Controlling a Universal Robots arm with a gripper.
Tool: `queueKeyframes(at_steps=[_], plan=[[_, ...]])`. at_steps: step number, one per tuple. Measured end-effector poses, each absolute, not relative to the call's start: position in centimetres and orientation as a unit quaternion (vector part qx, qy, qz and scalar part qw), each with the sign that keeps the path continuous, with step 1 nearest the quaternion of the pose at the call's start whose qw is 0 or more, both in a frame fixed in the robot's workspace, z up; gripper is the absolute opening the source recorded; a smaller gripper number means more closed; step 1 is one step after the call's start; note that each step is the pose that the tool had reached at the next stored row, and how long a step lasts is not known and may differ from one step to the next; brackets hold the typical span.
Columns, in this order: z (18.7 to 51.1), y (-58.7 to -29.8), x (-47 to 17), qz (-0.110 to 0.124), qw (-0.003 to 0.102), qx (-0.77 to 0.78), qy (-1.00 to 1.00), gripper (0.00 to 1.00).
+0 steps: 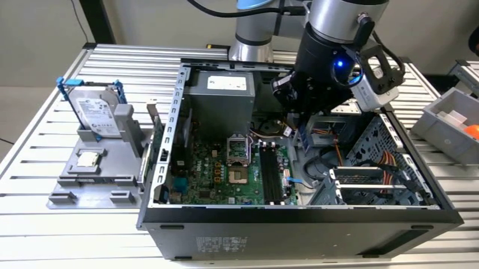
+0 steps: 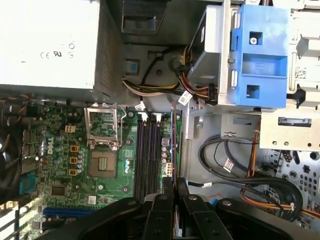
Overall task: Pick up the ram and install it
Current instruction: 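Insert the ram into the slot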
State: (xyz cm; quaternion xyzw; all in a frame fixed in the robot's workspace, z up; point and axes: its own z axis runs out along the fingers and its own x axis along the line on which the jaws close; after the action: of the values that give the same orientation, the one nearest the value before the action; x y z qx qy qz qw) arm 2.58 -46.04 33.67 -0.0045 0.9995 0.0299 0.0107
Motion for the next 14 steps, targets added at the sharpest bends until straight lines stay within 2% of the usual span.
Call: queueKeyframes(at_steps=[14], plan=[[33.33, -46.03, 2.22, 0.029, 0.012, 0.039, 0.999, 0.00]])
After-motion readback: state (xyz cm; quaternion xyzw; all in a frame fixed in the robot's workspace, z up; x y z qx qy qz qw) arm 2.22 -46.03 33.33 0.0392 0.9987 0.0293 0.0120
